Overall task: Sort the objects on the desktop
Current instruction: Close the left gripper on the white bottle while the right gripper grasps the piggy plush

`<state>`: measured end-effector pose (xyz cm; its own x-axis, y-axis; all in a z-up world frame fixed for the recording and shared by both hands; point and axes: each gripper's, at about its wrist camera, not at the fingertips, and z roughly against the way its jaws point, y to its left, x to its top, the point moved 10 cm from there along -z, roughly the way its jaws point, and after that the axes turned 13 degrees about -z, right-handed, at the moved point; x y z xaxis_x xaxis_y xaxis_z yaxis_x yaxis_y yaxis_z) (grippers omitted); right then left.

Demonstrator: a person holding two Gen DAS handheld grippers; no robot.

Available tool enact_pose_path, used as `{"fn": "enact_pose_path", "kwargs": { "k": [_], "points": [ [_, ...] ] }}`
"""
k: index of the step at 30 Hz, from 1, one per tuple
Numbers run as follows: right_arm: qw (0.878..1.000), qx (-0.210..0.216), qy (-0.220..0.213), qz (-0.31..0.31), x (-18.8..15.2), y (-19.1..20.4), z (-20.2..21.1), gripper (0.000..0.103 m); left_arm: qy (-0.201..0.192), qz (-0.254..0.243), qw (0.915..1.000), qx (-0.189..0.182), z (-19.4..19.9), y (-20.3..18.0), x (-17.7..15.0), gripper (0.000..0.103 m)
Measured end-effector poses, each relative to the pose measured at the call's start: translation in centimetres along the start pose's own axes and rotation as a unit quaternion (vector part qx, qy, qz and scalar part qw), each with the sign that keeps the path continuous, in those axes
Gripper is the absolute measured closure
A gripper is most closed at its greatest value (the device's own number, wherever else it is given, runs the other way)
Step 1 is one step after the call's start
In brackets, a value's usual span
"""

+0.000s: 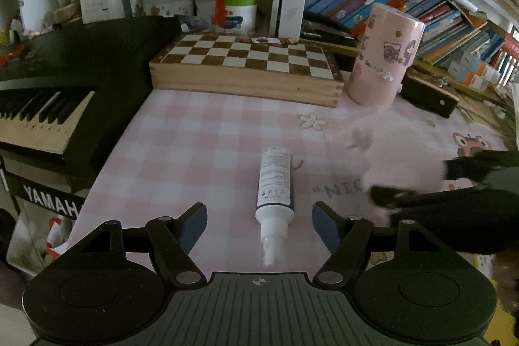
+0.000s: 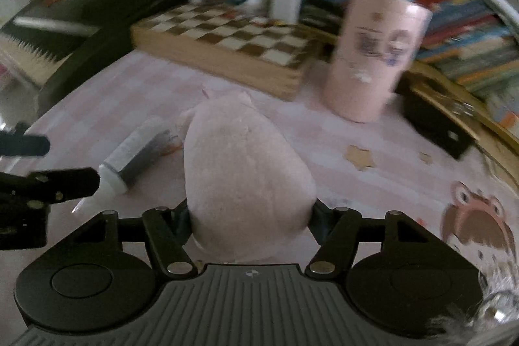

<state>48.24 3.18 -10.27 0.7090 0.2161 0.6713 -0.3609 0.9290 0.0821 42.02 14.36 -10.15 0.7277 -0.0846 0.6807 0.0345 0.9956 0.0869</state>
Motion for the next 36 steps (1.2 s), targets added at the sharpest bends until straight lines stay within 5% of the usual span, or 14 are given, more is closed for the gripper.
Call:
{"fn": "enact_pose_path", "kwargs": {
  "k": [7,20,36],
  "points": [
    [0.998,-0.008,-0.020,-0.063,0.5,-1.9,1.6,0.039,0.015,-0.033,0.9993,0.010,-2.7,-0.4,-0.1,0.031],
    [0.995,0.019,-0.015,-0.097,-0.3,-1.5,2.9,0.038,0.028,-0.090,0.9956,0.001,-5.7,-1.9,-0.1,0.072],
    [0.994,0.013,-0.027,-0.104,-2.7,0.1,6.9,0.038,-0.018,-0.037,0.9965,-0.073,2.0,-1.3,-1.2,0.072]
  ]
}}
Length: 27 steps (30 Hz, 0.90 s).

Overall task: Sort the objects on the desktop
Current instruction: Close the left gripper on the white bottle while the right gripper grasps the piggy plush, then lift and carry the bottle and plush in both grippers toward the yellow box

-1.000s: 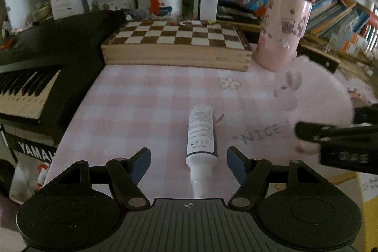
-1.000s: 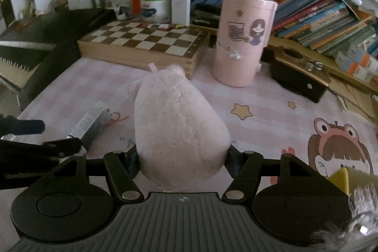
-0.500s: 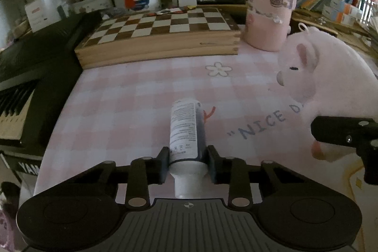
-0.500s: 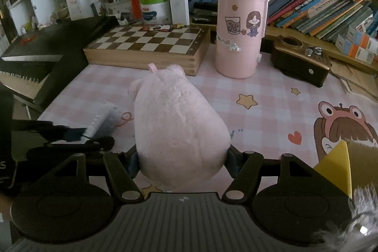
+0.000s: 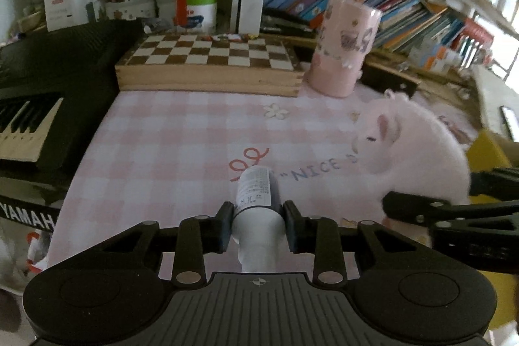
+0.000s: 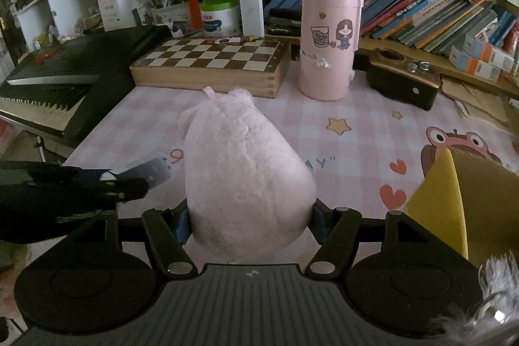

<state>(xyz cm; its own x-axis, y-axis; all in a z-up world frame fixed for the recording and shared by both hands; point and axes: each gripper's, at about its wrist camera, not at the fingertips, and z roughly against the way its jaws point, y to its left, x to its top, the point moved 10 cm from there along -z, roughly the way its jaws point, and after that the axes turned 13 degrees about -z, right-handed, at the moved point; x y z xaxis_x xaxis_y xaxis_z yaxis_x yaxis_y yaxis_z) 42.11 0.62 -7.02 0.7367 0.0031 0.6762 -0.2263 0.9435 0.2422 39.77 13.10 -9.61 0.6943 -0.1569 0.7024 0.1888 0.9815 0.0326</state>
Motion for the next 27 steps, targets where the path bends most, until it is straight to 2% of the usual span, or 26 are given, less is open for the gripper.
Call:
{"fn": "enact_pose_path", "kwargs": {
  "k": [15,27],
  "points": [
    [1.000,-0.012,-0.014,-0.012,-3.4,1.0,5.7,0.038,-0.044,0.021,0.9983,-0.033,6.9,0.0,-1.7,0.072],
    [1.000,-0.014,-0.022,-0.015,-6.9,3.4,9.4,0.038,-0.052,0.029,0.9967,-0.055,11.0,0.0,-5.1,0.072]
  ]
}}
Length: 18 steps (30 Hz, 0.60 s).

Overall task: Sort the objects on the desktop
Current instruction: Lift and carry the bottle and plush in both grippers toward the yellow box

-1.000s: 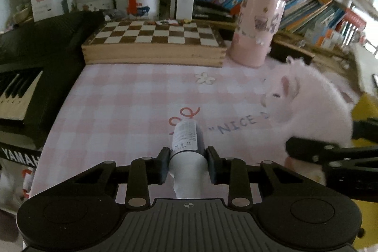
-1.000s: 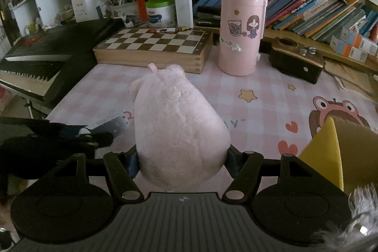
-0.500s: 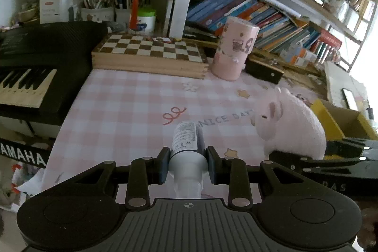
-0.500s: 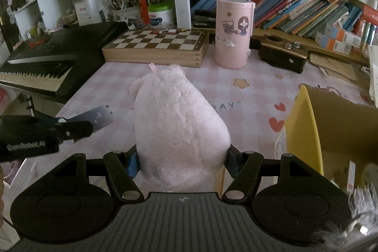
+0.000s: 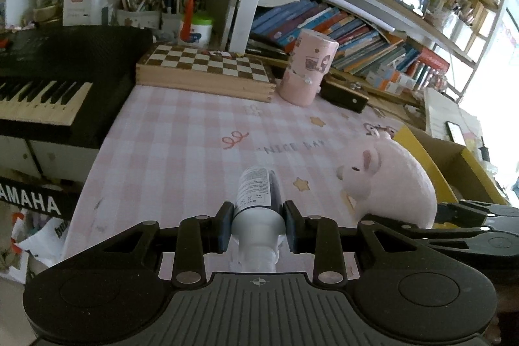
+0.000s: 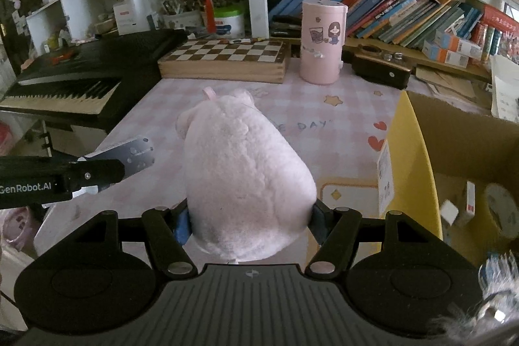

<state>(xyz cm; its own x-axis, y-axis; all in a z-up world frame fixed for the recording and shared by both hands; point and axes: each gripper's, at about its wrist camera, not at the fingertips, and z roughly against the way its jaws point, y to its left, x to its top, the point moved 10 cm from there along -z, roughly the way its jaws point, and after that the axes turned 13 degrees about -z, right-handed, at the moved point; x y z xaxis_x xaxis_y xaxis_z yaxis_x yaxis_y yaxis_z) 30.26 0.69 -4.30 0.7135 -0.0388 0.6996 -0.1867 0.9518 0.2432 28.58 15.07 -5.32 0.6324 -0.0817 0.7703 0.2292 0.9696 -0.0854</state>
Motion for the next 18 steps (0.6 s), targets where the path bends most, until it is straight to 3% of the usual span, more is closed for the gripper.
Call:
{"fn": "enact_pose_path", "kwargs": {
  "k": [18],
  "points": [
    [1.000,-0.020,-0.001,-0.022,-7.5,3.9,5.7,0.038,0.005,-0.010,0.9995,-0.029,6.7,0.6,-5.7,0.072]
  ]
}}
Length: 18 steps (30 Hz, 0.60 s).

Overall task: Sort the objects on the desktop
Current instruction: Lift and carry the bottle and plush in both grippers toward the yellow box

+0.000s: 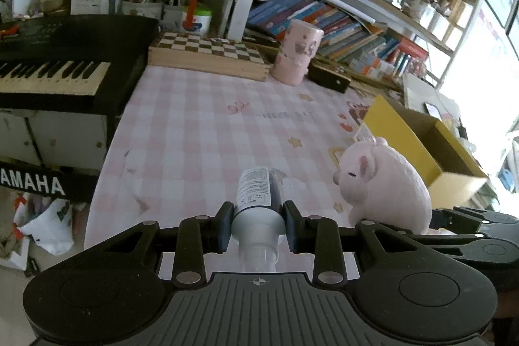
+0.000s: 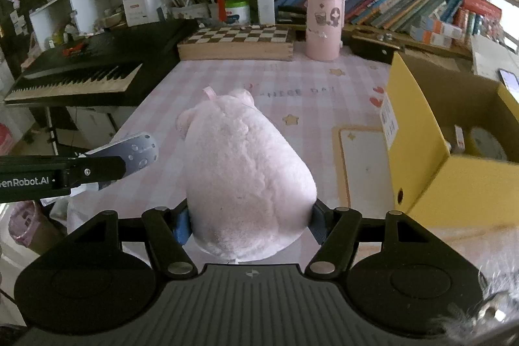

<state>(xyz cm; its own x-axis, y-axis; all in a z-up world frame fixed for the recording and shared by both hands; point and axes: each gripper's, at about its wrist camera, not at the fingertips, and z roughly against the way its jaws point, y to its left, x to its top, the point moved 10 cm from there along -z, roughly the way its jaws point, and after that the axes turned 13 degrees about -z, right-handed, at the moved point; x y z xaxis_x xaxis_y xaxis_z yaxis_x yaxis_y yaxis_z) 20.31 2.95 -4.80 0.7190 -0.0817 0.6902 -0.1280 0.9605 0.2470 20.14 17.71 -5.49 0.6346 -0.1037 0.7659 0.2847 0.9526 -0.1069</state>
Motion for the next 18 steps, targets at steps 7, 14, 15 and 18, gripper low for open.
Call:
{"fn": "enact_pose_path", "kwargs": {
  "k": [7,14,15,18],
  "points": [
    [1.000,-0.010,0.002,-0.017,-3.2,0.5,1.9,0.038,0.008,-0.020,0.9996,-0.016,1.9,-0.7,-2.1,0.072],
    [0.998,-0.031,0.008,-0.049,-6.2,-0.4,3.7,0.038,0.029,-0.039,0.9977,-0.046,2.5,-2.7,-4.2,0.072],
    [0.998,-0.035,0.009,-0.054,-6.7,-0.6,4.0,0.038,0.031,-0.041,0.9974,-0.050,2.5,-3.0,-4.3,0.072],
    [0.996,-0.048,0.012,-0.068,-7.6,-1.5,4.7,0.038,0.036,-0.052,0.9959,-0.065,2.3,-4.1,-4.6,0.072]
  ]
}}
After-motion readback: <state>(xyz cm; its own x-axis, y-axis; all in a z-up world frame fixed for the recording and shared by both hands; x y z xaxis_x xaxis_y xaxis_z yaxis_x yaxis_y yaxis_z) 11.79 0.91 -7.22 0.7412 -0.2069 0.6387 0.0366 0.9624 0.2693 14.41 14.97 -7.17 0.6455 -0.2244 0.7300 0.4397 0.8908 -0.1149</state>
